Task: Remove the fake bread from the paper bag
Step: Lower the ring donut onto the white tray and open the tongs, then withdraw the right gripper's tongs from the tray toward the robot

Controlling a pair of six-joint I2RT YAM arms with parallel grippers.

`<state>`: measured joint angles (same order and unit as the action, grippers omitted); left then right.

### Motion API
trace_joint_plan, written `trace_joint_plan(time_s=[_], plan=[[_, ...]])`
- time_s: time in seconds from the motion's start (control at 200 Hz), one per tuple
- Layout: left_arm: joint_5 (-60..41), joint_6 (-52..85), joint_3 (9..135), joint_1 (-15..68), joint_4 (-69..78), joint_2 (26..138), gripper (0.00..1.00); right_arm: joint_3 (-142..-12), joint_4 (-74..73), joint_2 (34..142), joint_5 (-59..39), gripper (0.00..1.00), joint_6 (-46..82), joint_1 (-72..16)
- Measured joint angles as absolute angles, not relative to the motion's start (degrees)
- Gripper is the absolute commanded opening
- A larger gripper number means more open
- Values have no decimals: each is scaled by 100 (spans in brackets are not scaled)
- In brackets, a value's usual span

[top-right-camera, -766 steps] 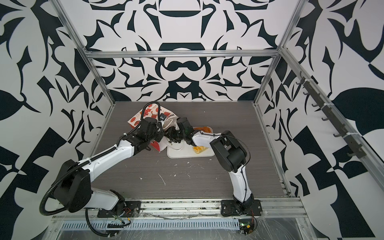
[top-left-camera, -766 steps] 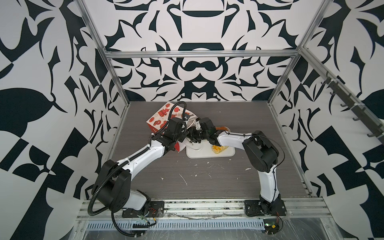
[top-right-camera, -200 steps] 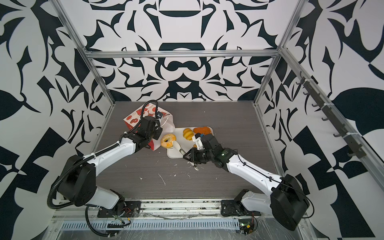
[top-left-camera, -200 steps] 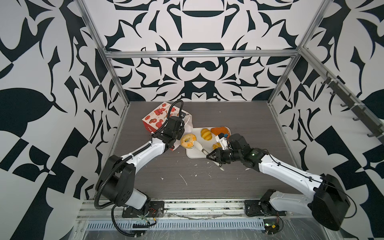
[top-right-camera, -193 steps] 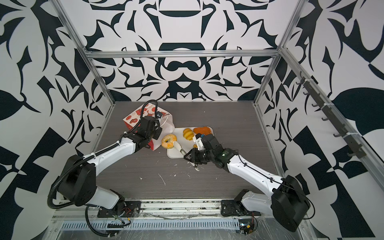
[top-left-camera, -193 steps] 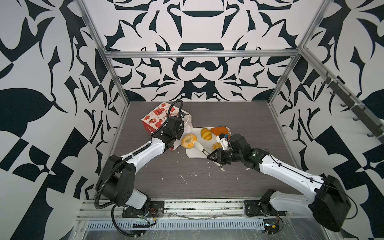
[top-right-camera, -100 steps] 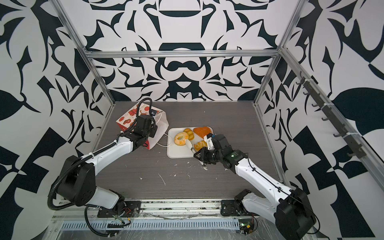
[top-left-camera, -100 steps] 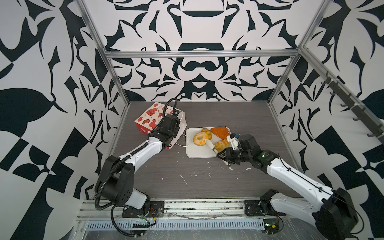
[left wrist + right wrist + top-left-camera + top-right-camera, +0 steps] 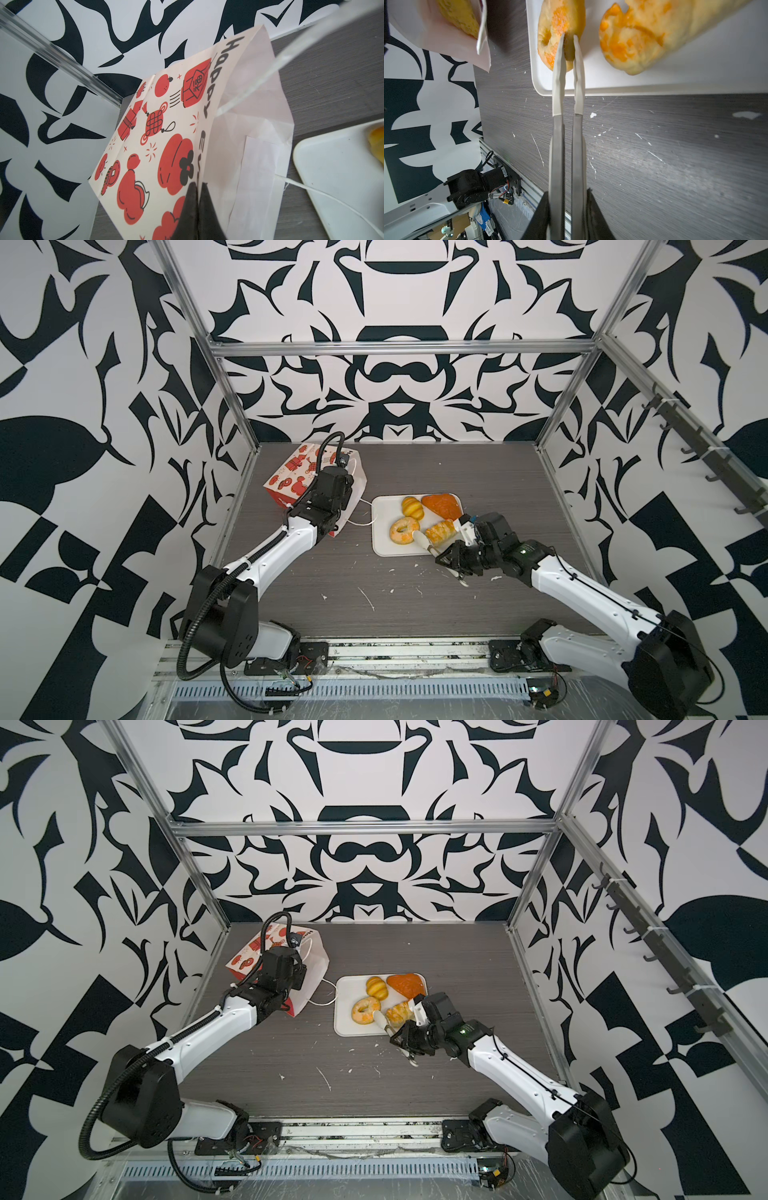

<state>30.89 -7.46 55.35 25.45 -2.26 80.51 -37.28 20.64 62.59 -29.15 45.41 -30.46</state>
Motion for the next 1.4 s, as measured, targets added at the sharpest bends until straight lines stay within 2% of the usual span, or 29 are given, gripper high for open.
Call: trace_joint_plan(time_s=[0.15, 0.4, 0.59, 0.955, 1.4], plan=[[3087, -746, 5459, 2545, -193, 8051, 0, -3715, 2209, 6261, -2891, 2, 4486, -3046], [3085, -746, 5457, 2545, -189, 8051, 0, -3723, 2331, 6285, -2840, 28, 4421, -3046], [3083, -746, 5457, 2545, -187, 8051, 0, -3758, 2440, 6263, -2808, 36, 4357, -3046], [3074, -746, 5457, 2543, -187, 8051, 0, -3800, 2818, 5972, -2646, 39, 4357, -3046], [3006, -746, 5457, 2539, -152, 8051, 0, -4215, 3063, 5489, -2571, 37, 4357, -3044]])
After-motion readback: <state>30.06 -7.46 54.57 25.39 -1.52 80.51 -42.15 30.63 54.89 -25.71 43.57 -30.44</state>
